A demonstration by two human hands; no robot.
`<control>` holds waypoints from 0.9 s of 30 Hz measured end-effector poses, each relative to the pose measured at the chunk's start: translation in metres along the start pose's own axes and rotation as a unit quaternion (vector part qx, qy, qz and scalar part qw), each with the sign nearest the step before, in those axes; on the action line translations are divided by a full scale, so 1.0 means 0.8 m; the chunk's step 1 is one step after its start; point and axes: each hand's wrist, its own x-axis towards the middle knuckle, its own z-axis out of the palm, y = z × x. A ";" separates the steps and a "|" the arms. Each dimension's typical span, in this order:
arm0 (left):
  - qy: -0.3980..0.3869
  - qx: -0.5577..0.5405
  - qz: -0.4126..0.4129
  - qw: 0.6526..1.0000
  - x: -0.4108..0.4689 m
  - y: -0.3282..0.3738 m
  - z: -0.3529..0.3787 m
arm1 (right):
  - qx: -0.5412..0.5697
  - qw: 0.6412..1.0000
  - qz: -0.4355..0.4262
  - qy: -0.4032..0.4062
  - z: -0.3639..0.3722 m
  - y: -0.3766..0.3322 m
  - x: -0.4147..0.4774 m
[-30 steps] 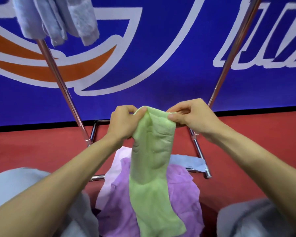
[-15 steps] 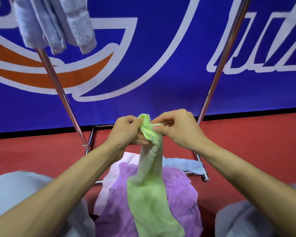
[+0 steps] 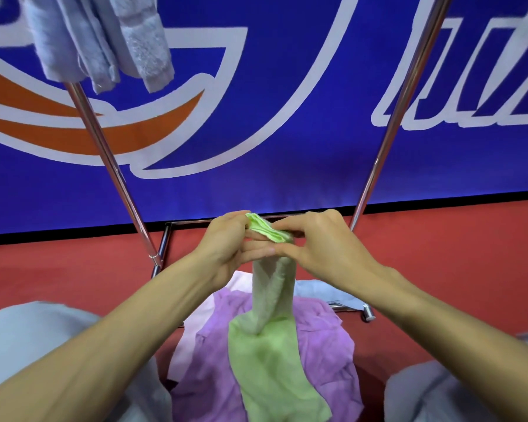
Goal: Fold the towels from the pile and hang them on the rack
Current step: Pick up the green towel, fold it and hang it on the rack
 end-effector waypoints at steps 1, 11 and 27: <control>-0.012 -0.002 -0.004 1.000 -0.002 0.000 0.002 | -0.022 1.000 -0.004 0.000 0.001 0.002 0.000; -0.008 0.181 0.103 0.978 0.001 0.003 0.001 | 0.008 0.997 0.046 0.066 -0.026 0.010 0.010; -0.023 0.348 0.402 0.847 0.003 0.008 0.003 | 0.258 0.960 0.043 0.102 -0.059 0.026 0.013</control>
